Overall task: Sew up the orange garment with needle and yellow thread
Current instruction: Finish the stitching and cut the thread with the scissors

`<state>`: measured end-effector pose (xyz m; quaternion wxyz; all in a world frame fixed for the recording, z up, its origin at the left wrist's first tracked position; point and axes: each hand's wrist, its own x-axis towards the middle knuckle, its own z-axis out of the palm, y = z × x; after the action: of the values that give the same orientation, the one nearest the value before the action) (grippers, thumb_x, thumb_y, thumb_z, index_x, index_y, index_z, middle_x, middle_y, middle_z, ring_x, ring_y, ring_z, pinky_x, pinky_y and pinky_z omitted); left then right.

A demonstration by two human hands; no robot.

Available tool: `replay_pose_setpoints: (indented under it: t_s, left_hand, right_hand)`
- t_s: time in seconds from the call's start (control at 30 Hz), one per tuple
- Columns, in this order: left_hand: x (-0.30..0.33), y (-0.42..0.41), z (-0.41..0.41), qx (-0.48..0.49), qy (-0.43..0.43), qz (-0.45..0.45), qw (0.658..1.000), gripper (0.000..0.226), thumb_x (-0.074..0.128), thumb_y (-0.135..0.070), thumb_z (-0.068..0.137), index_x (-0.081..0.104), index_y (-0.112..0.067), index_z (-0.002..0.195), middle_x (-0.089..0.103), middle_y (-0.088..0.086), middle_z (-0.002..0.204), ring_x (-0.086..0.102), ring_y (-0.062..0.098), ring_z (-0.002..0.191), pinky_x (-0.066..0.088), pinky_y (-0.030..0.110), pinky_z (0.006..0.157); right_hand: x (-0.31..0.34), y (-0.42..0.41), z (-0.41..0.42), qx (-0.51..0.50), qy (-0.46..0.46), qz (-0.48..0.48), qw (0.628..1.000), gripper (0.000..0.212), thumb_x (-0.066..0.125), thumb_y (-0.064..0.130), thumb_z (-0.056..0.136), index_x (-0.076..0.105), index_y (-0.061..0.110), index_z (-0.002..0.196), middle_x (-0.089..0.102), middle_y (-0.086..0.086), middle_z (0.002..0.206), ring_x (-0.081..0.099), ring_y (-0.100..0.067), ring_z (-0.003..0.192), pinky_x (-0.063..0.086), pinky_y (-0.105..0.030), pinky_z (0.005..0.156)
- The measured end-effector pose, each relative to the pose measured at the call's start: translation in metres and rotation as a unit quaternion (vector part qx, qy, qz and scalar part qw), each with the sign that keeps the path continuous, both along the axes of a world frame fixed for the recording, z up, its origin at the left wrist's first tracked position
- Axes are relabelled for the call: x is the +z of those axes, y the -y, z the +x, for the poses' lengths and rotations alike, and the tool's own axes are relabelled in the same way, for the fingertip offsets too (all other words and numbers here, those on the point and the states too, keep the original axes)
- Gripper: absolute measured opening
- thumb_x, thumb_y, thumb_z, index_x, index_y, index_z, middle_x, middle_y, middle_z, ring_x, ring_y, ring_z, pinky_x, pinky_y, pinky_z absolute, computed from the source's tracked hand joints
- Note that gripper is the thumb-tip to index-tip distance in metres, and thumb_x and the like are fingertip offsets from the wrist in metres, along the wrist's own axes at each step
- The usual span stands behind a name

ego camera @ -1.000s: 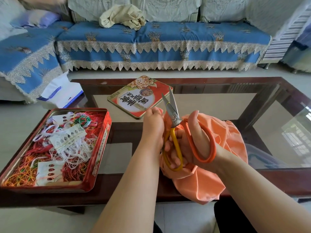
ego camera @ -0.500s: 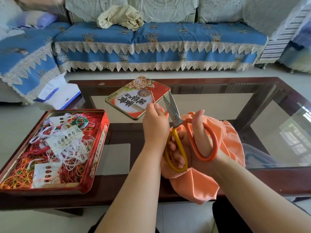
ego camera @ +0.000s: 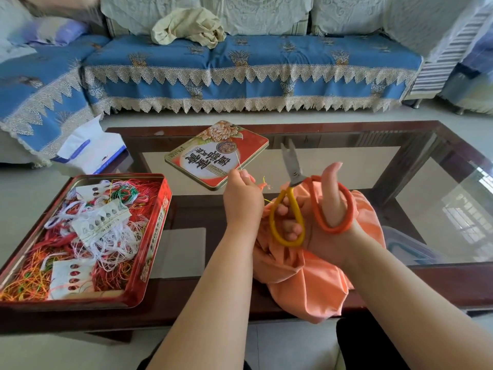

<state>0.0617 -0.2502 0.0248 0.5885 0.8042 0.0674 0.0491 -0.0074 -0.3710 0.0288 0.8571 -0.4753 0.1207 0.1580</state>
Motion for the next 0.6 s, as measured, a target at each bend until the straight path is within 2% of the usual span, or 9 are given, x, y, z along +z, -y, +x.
replay_pose_setpoints:
  t_s: [0.03, 0.1, 0.17, 0.23, 0.3, 0.4, 0.5, 0.53, 0.6]
  left_hand:
    - [-0.001, 0.000, 0.001, 0.003, -0.007, -0.001, 1.000, 0.025, 0.028, -0.021, 0.106, 0.048, -0.008, 0.098, 0.051, -0.002, 0.086, 0.052, 0.010, 0.074, 0.038, 0.020, 0.056]
    - [-0.002, -0.001, 0.005, 0.014, -0.036, -0.043, 0.998, 0.027, 0.027, -0.021, 0.107, 0.048, -0.006, 0.101, 0.054, 0.002, 0.091, 0.055, 0.013, 0.077, 0.042, 0.019, 0.056]
    - [-0.003, -0.005, 0.010, 0.022, -0.067, -0.076, 0.995, 0.032, 0.025, -0.021, 0.107, 0.049, -0.002, 0.111, 0.062, 0.006, 0.102, 0.060, 0.021, 0.093, 0.045, 0.023, 0.070]
    - [-0.002, -0.011, 0.015, 0.036, -0.065, -0.072, 0.995, 0.031, 0.024, -0.021, 0.106, 0.048, -0.003, 0.115, 0.067, 0.006, 0.113, 0.056, 0.018, 0.101, 0.038, 0.026, 0.081]
    - [0.003, -0.022, 0.017, 0.072, -0.028, -0.056, 0.995, 0.029, 0.025, -0.020, 0.106, 0.049, -0.005, 0.113, 0.067, -0.001, 0.107, 0.056, 0.015, 0.098, 0.040, 0.026, 0.078]
    - [0.007, -0.038, 0.018, 0.069, 0.046, -0.033, 0.996, 0.031, 0.026, -0.024, 0.106, 0.051, -0.005, 0.108, 0.072, -0.005, 0.089, 0.064, 0.013, 0.083, 0.048, 0.024, 0.069]
    - [0.004, -0.042, 0.019, -0.006, 0.004, -0.008, 1.000, 0.027, 0.026, -0.026, 0.106, 0.048, -0.011, 0.101, 0.071, -0.004, 0.079, 0.062, 0.007, 0.056, 0.046, 0.021, 0.053]
    - [0.000, -0.043, 0.020, -0.031, -0.025, 0.006, 0.999, 0.026, 0.025, -0.027, 0.106, 0.046, -0.013, 0.100, 0.071, -0.002, 0.081, 0.065, 0.008, 0.057, 0.049, 0.023, 0.054]
    - [-0.010, -0.043, 0.023, -0.082, -0.089, 0.046, 0.992, 0.028, 0.025, -0.029, 0.105, 0.048, -0.012, 0.103, 0.073, 0.004, 0.091, 0.071, 0.017, 0.076, 0.057, 0.036, 0.072]
  right_hand:
    - [0.001, 0.003, 0.004, -0.001, 0.006, 0.004, 1.000, 0.091, 0.025, 0.089, 0.070, 0.052, 0.005, 0.092, 0.056, -0.010, 0.080, 0.050, -0.020, 0.052, 0.049, -0.028, 0.054]
    - [0.006, 0.010, 0.008, -0.023, 0.007, 0.024, 0.999, 0.104, 0.022, 0.095, 0.064, 0.049, 0.003, 0.107, 0.060, -0.013, 0.088, 0.054, -0.022, 0.062, 0.053, -0.032, 0.060]
    - [0.010, 0.010, 0.006, -0.036, 0.001, 0.028, 0.999, 0.109, 0.028, 0.091, 0.064, 0.049, -0.001, 0.119, 0.063, -0.015, 0.098, 0.057, -0.023, 0.072, 0.057, -0.034, 0.064]
    - [0.008, 0.009, 0.005, -0.042, 0.016, -0.001, 0.999, 0.106, 0.037, 0.085, 0.066, 0.048, -0.002, 0.125, 0.064, -0.016, 0.103, 0.059, -0.023, 0.073, 0.057, -0.036, 0.067]
    - [0.007, 0.006, 0.005, -0.049, 0.030, -0.031, 0.998, 0.091, 0.046, 0.078, 0.069, 0.050, 0.001, 0.118, 0.065, -0.018, 0.106, 0.059, -0.024, 0.072, 0.058, -0.037, 0.068]
    - [0.008, 0.000, 0.008, -0.048, 0.036, -0.093, 0.994, 0.089, 0.054, 0.074, 0.070, 0.054, -0.005, 0.112, 0.068, -0.017, 0.109, 0.066, -0.029, 0.078, 0.058, -0.040, 0.071]
    - [0.008, -0.011, 0.015, -0.039, 0.032, -0.141, 0.989, 0.080, 0.052, 0.072, 0.070, 0.058, 0.004, 0.112, 0.069, -0.013, 0.111, 0.071, -0.029, 0.094, 0.056, -0.046, 0.084]
    - [0.007, -0.015, 0.017, -0.027, 0.030, -0.155, 0.987, 0.084, 0.050, 0.073, 0.067, 0.057, 0.005, 0.116, 0.068, -0.012, 0.114, 0.070, -0.027, 0.097, 0.056, -0.045, 0.086]
    - [0.004, -0.022, 0.023, 0.014, 0.016, -0.190, 0.982, 0.101, 0.047, 0.081, 0.063, 0.052, 0.004, 0.129, 0.063, -0.013, 0.125, 0.070, -0.023, 0.099, 0.057, -0.039, 0.084]
